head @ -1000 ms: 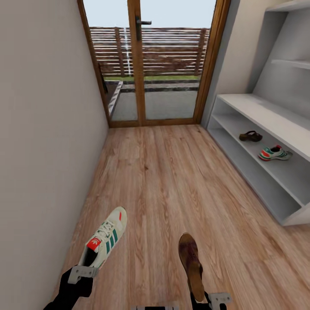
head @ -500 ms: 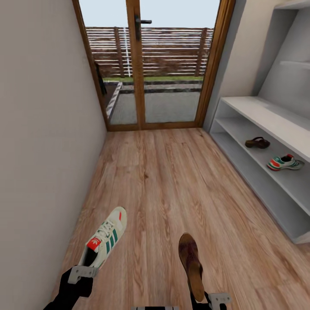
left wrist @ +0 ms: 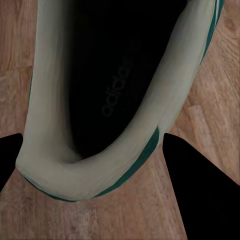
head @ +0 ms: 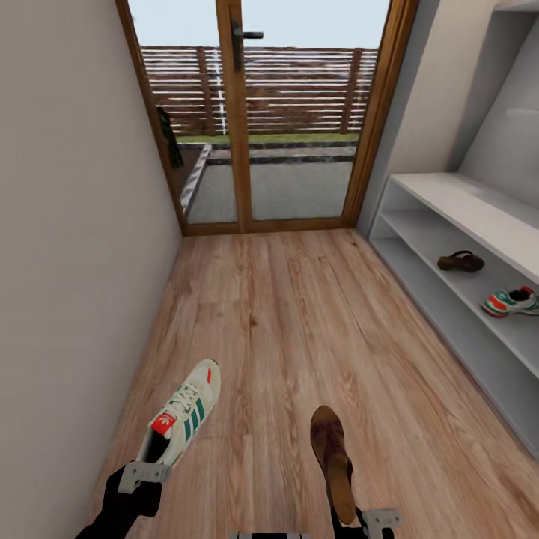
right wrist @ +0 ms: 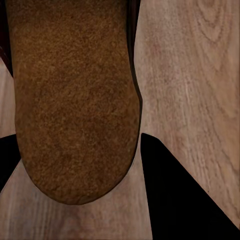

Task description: Pick up the two gym shoes and the two sandals from the corridor floor and place them onto the hallstand (shoe rack) in the corridor, making sure they are on the rack and not on the floor. Arrange them so the two gym shoes are next to each other and the two sandals are next to each other.

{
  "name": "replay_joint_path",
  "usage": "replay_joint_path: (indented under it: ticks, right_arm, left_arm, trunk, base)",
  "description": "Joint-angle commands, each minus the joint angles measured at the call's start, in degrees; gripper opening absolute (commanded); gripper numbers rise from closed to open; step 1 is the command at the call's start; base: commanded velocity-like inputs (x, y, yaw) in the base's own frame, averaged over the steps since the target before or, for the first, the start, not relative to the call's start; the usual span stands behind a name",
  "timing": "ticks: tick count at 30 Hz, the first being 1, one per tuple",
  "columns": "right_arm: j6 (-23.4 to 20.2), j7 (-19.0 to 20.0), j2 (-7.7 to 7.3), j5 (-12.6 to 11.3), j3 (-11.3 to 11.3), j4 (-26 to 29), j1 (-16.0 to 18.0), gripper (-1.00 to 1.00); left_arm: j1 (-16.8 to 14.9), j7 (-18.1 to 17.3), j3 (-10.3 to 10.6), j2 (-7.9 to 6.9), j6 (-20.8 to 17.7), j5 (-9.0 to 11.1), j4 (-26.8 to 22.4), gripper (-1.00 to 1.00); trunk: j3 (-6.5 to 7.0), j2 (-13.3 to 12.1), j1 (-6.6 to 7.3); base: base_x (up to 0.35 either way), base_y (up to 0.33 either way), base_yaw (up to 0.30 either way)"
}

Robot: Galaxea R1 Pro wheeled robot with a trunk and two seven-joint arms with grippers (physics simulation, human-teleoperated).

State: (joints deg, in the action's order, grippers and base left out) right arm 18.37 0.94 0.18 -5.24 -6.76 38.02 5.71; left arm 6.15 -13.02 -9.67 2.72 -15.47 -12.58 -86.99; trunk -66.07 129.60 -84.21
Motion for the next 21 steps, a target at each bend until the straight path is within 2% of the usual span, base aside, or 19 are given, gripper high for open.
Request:
replay_joint_path:
  ticks: [1, 12, 21]
  right_arm:
    - [0.0, 0.0, 0.00, -0.2, 0.0, 0.0, 0.0, -1.00]
    - [0.0, 0.0, 0.00, -0.2, 0.0, 0.0, 0.0, -1.00]
    - [0.0, 0.0, 0.00, -0.3, -0.1, 0.0, 0.0, -1.00]
  left_arm:
    - [0.0, -0.1, 0.0, 0.00, 0.0, 0.0, 0.0, -1.00]
    - [0.0, -0.1, 0.0, 0.00, 0.0, 0.0, 0.0, -1.00]
    - [0.0, -0.1, -0.1, 0.00, 0.0, 0.0, 0.0, -1.00]
  trunk:
    - [0.00, 0.0, 0.00]
    - [0.00, 0.0, 0.00]
    - [0.00, 0.0, 0.00]
  base:
    - [0.335, 0.000, 0.000]
    - [0.335, 0.003, 0.000]
    - [0.335, 0.081, 0.000]
